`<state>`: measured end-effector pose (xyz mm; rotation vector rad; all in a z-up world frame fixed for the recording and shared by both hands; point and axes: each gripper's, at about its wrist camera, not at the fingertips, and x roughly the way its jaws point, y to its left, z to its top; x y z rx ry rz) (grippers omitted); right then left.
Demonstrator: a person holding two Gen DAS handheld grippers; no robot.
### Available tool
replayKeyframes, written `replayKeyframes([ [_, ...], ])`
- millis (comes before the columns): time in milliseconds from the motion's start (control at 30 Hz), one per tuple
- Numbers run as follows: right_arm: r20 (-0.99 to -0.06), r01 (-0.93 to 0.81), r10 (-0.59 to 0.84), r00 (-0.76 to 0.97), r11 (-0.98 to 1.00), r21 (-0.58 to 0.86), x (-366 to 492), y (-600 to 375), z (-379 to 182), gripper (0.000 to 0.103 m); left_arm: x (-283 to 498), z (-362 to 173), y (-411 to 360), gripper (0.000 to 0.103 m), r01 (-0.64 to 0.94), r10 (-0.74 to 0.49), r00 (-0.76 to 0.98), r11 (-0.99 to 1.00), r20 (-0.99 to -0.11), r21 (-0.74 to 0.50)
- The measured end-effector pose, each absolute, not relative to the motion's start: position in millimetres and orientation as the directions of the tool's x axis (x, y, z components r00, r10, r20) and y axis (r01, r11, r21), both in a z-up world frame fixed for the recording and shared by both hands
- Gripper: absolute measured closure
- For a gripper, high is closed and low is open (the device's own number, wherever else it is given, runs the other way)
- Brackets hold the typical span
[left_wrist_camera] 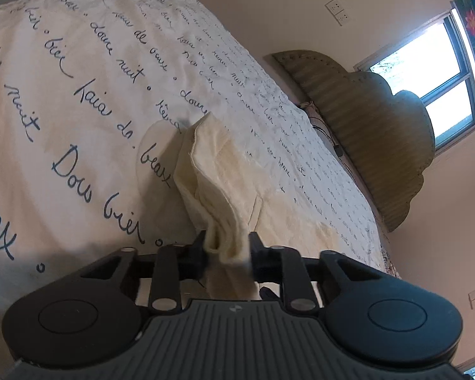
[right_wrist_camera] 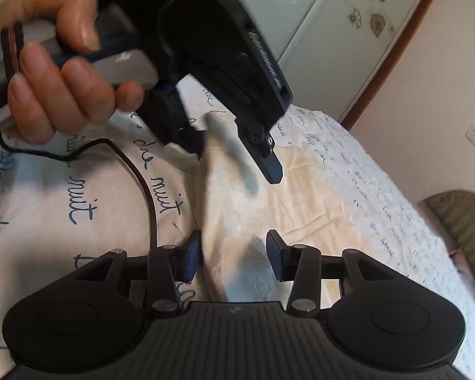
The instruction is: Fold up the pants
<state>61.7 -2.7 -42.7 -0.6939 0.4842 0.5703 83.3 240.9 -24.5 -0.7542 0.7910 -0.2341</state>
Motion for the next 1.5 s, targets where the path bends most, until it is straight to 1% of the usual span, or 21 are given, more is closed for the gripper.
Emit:
replayKeyframes([
  [33,-0.585,-0.63,0.319,0.745,0.624,-0.462,61.7,0.9,-44.8,0.059,83.2,-22.8,240.7,0.083,-0.071,-0.461,0.696,0.718,-0.55,-0.692],
  [167,-0.536,-0.579,0.288,0.793,0.63,-0.518,68.8,13.2,-52.7,0.055,82.3,-20.4,237.6,0.083,-0.056,-0.459,0.699,0.729,-0.548,-0.683],
  [233,-0.498,-0.543,0.274,0.823,0.638,-0.546,74.8,14.2,-53.3,0.057,82.5,-22.0,239.3,0.076,-0.054,-0.469,0.695,0.721,-0.544,-0.691],
  [267,-0.485,-0.527,0.266,0.833,0.648,-0.55,78.6,12.9,-52.4,0.068,83.1,-23.4,240.8,0.069,-0.063,-0.472,0.691,0.716,-0.548,-0.696],
  [367,-0.475,-0.535,0.303,0.826,0.687,-0.492,85.2,3.3,-43.5,0.085,93.6,-30.5,248.2,0.028,-0.08,-0.509,0.661,0.683,-0.552,-0.726],
  [400,-0.473,-0.539,0.313,0.824,0.692,-0.481,85.5,2.3,-41.8,0.088,98.7,-33.6,251.6,0.023,-0.087,-0.521,0.66,0.663,-0.541,-0.744],
  [600,-0.461,-0.54,0.335,0.821,0.718,-0.44,83.2,-5.7,-35.6,0.091,134.6,-57.5,257.4,0.024,-0.122,-0.623,0.617,0.527,-0.48,-0.841],
  [633,-0.458,-0.537,0.336,0.823,0.723,-0.435,82.6,-6.4,-34.4,0.091,142.3,-63.7,258.1,0.024,-0.133,-0.637,0.613,0.5,-0.467,-0.856],
  [733,-0.459,-0.532,0.336,0.822,0.739,-0.413,84.1,-2.6,-34.2,0.091,154.1,-73.4,261.3,0.035,-0.154,-0.657,0.618,0.437,-0.431,-0.886],
  [767,-0.462,-0.532,0.334,0.822,0.742,-0.408,81.5,-1.3,-34.4,0.091,156.8,-75.1,261.8,0.044,-0.166,-0.654,0.618,0.434,-0.436,-0.886],
  [800,-0.47,-0.531,0.326,0.82,0.74,-0.413,80.7,1.1,-36.3,0.091,159.2,-75.2,261.5,0.062,-0.18,-0.642,0.612,0.456,-0.462,-0.872],
  [833,-0.487,-0.537,0.315,0.814,0.726,-0.429,79.9,4.2,-38.9,0.091,161.0,-73.1,260.1,0.071,-0.176,-0.625,0.606,0.498,-0.492,-0.849],
  [867,-0.504,-0.542,0.299,0.81,0.708,-0.452,78.0,7.8,-42.5,0.086,161.3,-71.3,258.6,0.082,-0.172,-0.607,0.603,0.535,-0.518,-0.827],
  [900,-0.513,-0.541,0.276,0.813,0.684,-0.489,73.0,11.1,-46.6,0.082,160.6,-69.8,258.1,0.089,-0.169,-0.592,0.604,0.56,-0.534,-0.811],
  [933,-0.508,-0.532,0.256,0.822,0.664,-0.526,68.3,13.5,-51.8,0.076,159.4,-68.0,257.3,0.09,-0.16,-0.583,0.609,0.573,-0.537,-0.804],
  [1033,-0.485,-0.5,0.222,0.846,0.644,-0.579,59.1,13.5,-62.4,0.076,153.7,-59.2,250.7,0.091,-0.141,-0.544,0.63,0.621,-0.553,-0.771],
  [1133,-0.453,-0.482,0.219,0.864,0.617,-0.622,52.5,15.6,-65.0,0.078,145.0,-38.6,238.3,0.091,-0.108,-0.494,0.669,0.675,-0.556,-0.73],
  [1200,-0.411,-0.459,0.229,0.882,0.616,-0.64,44.1,14.3,-61.4,0.085,136.3,-19.4,230.4,0.091,-0.07,-0.475,0.695,0.702,-0.539,-0.709],
  [1267,-0.375,-0.44,0.25,0.893,0.663,-0.606,38.6,4.3,-48.2,0.088,127.9,0.8,221.9,0.091,-0.034,-0.467,0.717,0.718,-0.517,-0.695],
  [1367,-0.328,-0.421,0.288,0.9,0.772,-0.477,34.8,-27.0,-18.0,0.091,118.5,30.1,204.3,0.091,0.022,-0.476,0.741,0.723,-0.474,-0.691],
  [1500,-0.254,-0.37,0.291,0.922,0.855,-0.364,21.2,-70.4,12.6,0.092,105.2,68.0,160.4,0.091,0.117,-0.485,0.767,0.749,-0.42,-0.653],
])
